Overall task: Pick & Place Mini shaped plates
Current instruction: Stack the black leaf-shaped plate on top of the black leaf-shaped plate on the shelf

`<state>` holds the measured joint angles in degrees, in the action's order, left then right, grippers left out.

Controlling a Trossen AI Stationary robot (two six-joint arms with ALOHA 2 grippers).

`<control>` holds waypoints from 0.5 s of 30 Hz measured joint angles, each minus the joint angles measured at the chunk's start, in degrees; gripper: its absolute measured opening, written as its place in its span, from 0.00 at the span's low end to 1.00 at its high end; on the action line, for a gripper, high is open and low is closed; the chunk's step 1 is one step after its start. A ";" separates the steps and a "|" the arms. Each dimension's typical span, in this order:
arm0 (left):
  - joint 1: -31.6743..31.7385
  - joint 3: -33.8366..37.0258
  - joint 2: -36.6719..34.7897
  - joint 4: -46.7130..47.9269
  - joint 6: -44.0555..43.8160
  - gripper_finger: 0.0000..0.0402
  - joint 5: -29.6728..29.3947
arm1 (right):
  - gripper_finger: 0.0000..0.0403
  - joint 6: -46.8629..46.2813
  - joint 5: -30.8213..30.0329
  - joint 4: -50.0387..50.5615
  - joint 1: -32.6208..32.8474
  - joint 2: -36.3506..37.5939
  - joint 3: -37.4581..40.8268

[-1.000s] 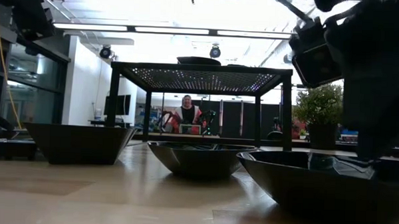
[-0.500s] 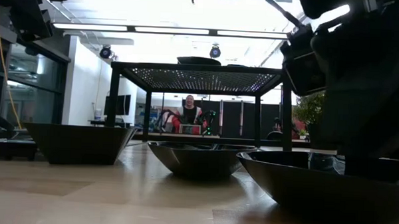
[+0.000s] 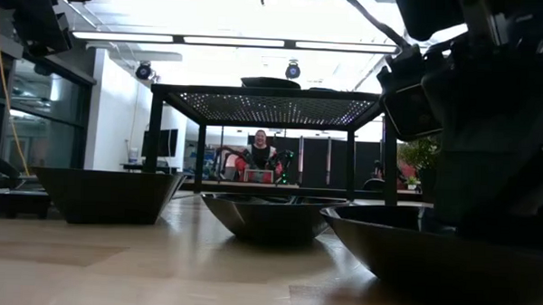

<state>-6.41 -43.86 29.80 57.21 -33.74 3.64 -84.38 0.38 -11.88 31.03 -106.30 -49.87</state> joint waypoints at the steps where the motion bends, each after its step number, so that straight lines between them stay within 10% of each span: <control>1: 0.01 0.00 0.00 0.00 0.00 0.34 0.00 | 0.11 0.00 0.00 0.00 0.00 0.00 0.00; 15: -0.01 0.00 0.00 -0.02 0.48 0.34 -0.01 | 0.01 -0.48 0.23 -1.42 -0.02 0.43 0.00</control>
<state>-6.42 -43.86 29.80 57.19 -33.25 3.64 -84.86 0.61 -13.30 31.00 -105.87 -49.87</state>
